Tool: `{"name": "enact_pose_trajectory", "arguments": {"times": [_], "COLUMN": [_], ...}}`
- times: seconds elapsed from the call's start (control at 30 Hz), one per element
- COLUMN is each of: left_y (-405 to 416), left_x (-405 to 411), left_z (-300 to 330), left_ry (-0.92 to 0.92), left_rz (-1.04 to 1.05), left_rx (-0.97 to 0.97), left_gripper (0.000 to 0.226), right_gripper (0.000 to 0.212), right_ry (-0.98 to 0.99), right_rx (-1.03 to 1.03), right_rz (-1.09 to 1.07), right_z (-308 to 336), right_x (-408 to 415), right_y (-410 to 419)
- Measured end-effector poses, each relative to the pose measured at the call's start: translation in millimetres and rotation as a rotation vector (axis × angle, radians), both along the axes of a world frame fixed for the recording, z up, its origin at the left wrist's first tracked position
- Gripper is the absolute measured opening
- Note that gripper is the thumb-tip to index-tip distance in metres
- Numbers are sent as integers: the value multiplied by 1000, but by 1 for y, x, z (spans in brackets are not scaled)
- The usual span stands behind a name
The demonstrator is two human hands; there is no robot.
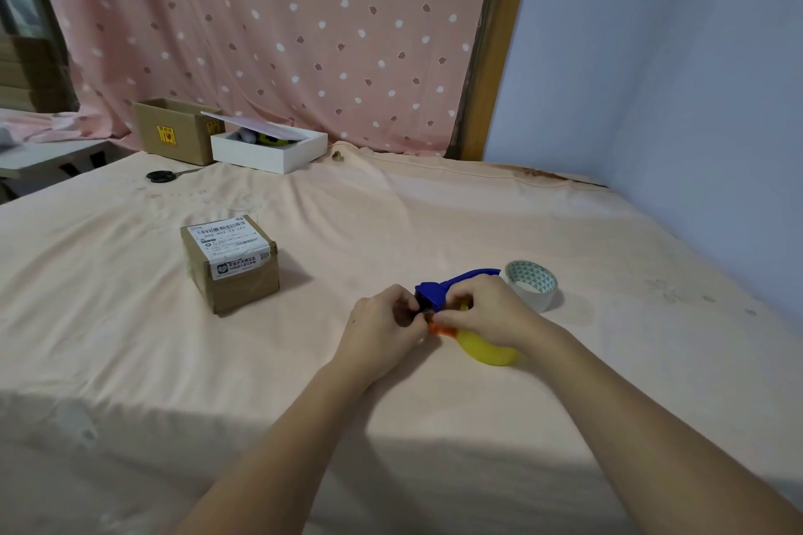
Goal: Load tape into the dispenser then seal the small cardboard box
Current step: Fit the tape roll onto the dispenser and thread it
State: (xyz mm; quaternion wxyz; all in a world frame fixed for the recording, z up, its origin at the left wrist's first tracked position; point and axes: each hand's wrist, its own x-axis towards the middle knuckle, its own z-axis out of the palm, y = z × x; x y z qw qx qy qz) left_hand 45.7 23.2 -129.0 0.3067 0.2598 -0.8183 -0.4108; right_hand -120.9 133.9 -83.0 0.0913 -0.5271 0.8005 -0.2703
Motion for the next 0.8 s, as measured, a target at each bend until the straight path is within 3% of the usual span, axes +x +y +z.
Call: {"name": "enact_pose_trajectory", "arguments": {"times": [0.1, 0.37, 0.5, 0.8], "left_y": [0, -2, 1, 2], "left_x": [1, 5, 5, 5], "left_z": [0, 8, 6, 3], "left_ry": [-15, -10, 15, -28], "left_rz": [-26, -66, -68, -46], "left_rx": [4, 97, 91, -85], "left_gripper": [4, 24, 20, 15], "right_gripper": [27, 27, 27, 36], "right_ry": [16, 42, 32, 10], "right_rx": [6, 13, 4, 2], "right_rz": [4, 18, 18, 13], "right_z": [-1, -2, -3, -3], "right_x": [-2, -3, -2, -2], "right_y": [-1, 0, 1, 1]}}
